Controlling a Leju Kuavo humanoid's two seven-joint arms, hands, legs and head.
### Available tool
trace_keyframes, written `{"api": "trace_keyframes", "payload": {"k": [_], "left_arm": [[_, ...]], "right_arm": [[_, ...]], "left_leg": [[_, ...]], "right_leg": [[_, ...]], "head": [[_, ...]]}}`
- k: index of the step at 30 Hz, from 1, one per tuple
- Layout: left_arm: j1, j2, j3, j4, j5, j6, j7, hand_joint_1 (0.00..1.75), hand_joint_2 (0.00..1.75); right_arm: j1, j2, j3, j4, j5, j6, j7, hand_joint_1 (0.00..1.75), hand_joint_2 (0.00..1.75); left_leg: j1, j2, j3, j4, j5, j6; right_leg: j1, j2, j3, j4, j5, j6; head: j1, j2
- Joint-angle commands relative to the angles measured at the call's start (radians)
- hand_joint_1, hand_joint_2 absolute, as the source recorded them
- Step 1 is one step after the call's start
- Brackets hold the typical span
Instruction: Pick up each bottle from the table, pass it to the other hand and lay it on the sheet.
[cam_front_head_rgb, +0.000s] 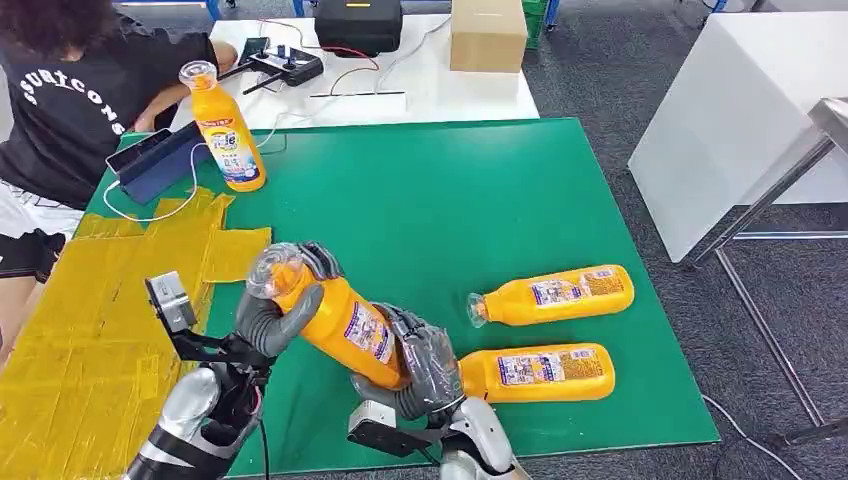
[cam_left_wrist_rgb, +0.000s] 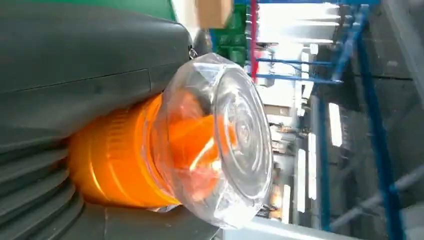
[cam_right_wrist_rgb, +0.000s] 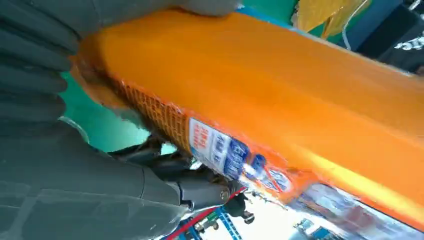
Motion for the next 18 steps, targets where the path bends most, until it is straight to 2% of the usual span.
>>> {"api": "trace_keyframes", "payload": {"k": [1, 12, 14, 15, 18], "left_arm": [[-0.026, -0.004, 0.026, 0.037, -0.019, 0.018, 0.001, 1.75, 1.75], [-0.029, -0.004, 0.031, 0.043, -0.04, 0.037, 0.0, 1.75, 1.75], [-0.031, -0.005, 0.031, 0.045, -0.061, 0.056, -0.003, 1.75, 1.75], [-0.034, -0.008, 0.032, 0.045, -0.089, 0.081, -0.008, 1.75, 1.75], [-0.035, -0.008, 0.033, 0.045, -0.099, 0.091, -0.009, 1.75, 1.75]], "right_arm": [[-0.005, -0.027, 0.024, -0.022, -0.003, -0.007, -0.011, 0.0, 1.75], [0.0, -0.025, 0.021, -0.025, -0.013, -0.012, -0.018, 0.0, 1.75], [0.001, -0.025, 0.02, -0.026, -0.014, -0.015, -0.018, 0.0, 1.75], [0.004, -0.025, 0.018, -0.028, -0.014, -0.018, -0.018, 0.0, 1.75], [0.004, -0.025, 0.018, -0.029, -0.014, -0.019, -0.018, 0.0, 1.75]], "left_leg": [[0.001, 0.0, 0.002, 0.0, -0.001, -0.001], [0.001, 0.0, 0.002, 0.0, -0.001, -0.001], [0.002, -0.001, 0.006, 0.0, -0.003, -0.002], [0.0, -0.001, 0.002, -0.001, -0.001, -0.001], [0.001, -0.001, 0.002, 0.0, -0.001, -0.001]], "right_leg": [[0.001, -0.001, 0.002, -0.001, -0.001, 0.0], [0.001, -0.001, 0.003, -0.001, -0.001, 0.0], [0.002, -0.002, 0.007, -0.001, -0.003, -0.001], [0.001, -0.001, 0.002, -0.001, -0.001, 0.0], [0.001, -0.002, 0.002, -0.001, -0.001, 0.0]], "head": [[0.0, 0.0], [0.0, 0.0], [0.0, 0.0], [0.0, 0.0], [0.0, 0.0]]}}
